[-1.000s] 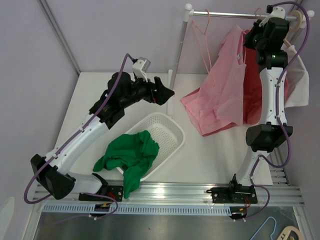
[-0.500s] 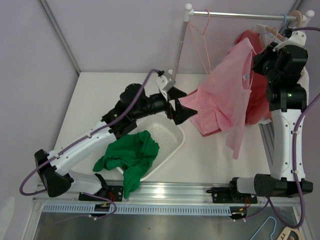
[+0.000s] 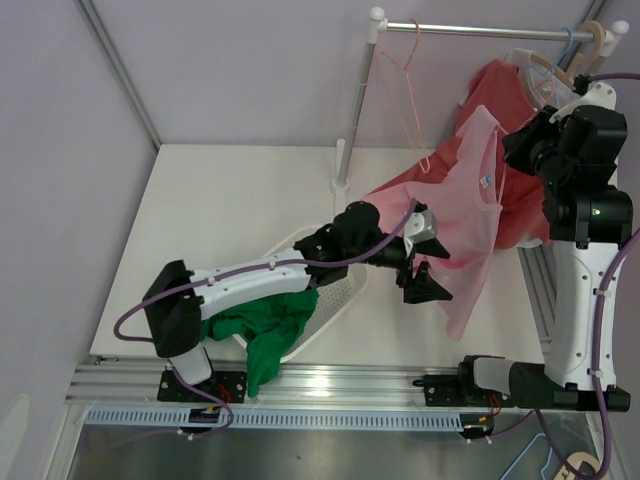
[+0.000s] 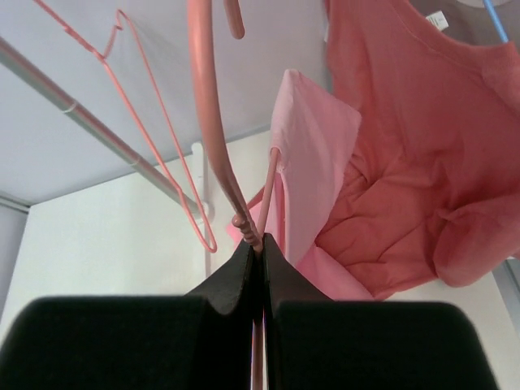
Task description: Remove the t-shirt from the hanger
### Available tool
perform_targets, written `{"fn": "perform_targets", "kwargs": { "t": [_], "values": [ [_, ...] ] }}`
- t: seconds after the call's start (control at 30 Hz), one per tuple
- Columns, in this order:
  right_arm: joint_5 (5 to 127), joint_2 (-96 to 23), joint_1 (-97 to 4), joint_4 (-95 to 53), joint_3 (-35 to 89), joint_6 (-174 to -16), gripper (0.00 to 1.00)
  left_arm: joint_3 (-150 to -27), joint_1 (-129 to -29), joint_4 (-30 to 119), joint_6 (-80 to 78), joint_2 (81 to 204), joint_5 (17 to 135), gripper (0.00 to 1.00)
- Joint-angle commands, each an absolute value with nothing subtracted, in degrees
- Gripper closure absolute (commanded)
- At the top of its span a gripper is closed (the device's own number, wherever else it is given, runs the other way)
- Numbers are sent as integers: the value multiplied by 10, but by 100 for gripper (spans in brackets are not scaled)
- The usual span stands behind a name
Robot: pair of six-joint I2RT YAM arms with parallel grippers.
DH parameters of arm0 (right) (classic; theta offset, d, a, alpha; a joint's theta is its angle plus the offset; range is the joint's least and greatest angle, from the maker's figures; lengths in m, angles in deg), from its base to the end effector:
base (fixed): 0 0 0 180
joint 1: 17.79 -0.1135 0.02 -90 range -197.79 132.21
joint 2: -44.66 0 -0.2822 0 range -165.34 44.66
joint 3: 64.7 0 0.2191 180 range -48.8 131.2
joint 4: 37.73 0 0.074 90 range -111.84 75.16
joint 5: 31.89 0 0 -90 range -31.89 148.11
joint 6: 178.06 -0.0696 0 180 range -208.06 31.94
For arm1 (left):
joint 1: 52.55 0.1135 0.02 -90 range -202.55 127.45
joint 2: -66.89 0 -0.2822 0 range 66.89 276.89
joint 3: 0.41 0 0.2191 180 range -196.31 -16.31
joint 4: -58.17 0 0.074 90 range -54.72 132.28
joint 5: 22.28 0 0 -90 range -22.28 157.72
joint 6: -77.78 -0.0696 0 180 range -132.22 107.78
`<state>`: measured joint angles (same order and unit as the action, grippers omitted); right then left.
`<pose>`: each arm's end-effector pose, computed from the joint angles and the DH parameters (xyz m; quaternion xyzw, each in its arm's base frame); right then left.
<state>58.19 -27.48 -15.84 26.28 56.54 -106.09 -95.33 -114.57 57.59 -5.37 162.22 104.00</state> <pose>0.2155 -0.0072 0.5108 0.1371 0.7809 0.0858 0.6033 0.1491 -0.3685 0.3907 0.5073 0.4996 -0.5598 0.4238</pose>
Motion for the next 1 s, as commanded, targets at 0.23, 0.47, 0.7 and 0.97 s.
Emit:
{"fn": "perform_targets", "kwargs": {
  "t": [0.23, 0.47, 0.7, 0.97],
  "values": [
    [644, -256, -160, 298, 627, -1074, 100, -1087, -1181, 586, -84, 1724, 1055, 1],
    [654, -254, -159, 306, 631, -1072, 100, -1238, -1185, 536, -60, 1808, 1029, 57],
    [647, -276, -150, 305, 651, -1061, 100, -1126, -1211, 564, -79, 1728, 1028, 99],
    [638, -331, -122, 294, 689, -1058, 100, -974, -1290, 570, -104, 1590, 989, 99]
  ]
}}
